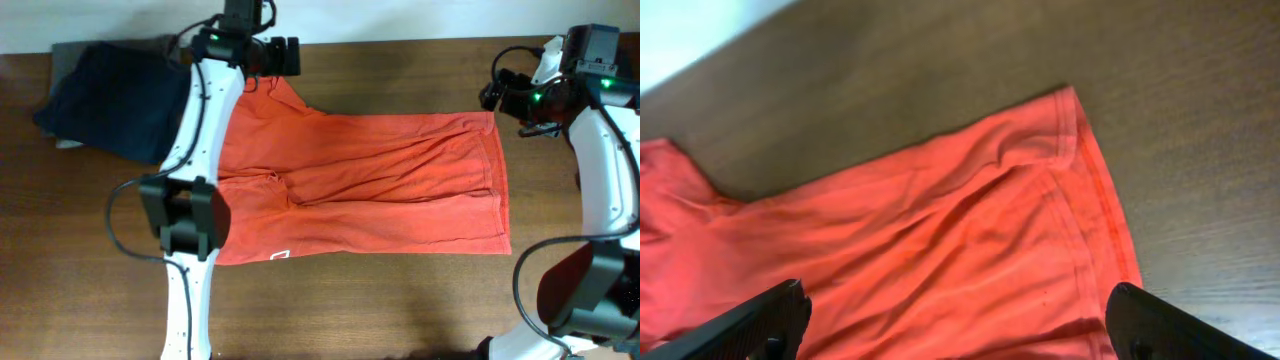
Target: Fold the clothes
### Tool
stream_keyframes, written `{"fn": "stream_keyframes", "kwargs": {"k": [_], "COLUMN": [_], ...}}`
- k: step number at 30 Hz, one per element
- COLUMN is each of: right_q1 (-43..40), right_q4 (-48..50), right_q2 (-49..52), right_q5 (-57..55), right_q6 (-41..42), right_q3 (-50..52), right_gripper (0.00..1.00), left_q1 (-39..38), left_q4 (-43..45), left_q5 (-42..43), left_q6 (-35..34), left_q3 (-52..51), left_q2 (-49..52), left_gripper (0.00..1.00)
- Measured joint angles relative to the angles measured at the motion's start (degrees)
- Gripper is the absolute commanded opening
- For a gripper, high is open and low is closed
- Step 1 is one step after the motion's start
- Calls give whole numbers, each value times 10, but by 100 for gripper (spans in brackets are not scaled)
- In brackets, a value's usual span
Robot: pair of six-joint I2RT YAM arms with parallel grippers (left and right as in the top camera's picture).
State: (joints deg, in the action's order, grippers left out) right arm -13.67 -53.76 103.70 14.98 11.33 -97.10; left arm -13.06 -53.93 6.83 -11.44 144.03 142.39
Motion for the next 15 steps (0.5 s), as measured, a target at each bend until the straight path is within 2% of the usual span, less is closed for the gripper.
{"fn": "stream_keyframes", "kwargs": {"k": [8,15], "right_q1": [0,0], "right_q4": [-46,-59], "right_q2": [74,118], "right_q5": [-2,-3], "right_q6": [-21,-28], "right_q3": [-1,-1], "right_gripper": [99,99], "left_q1": [0,0], "left_q4": [58,81], "left_q5": [26,29], "left_q6": [-21,-30], "left_q3": [0,0], "left_q2": [90,102], "left_gripper": [97,96]}}
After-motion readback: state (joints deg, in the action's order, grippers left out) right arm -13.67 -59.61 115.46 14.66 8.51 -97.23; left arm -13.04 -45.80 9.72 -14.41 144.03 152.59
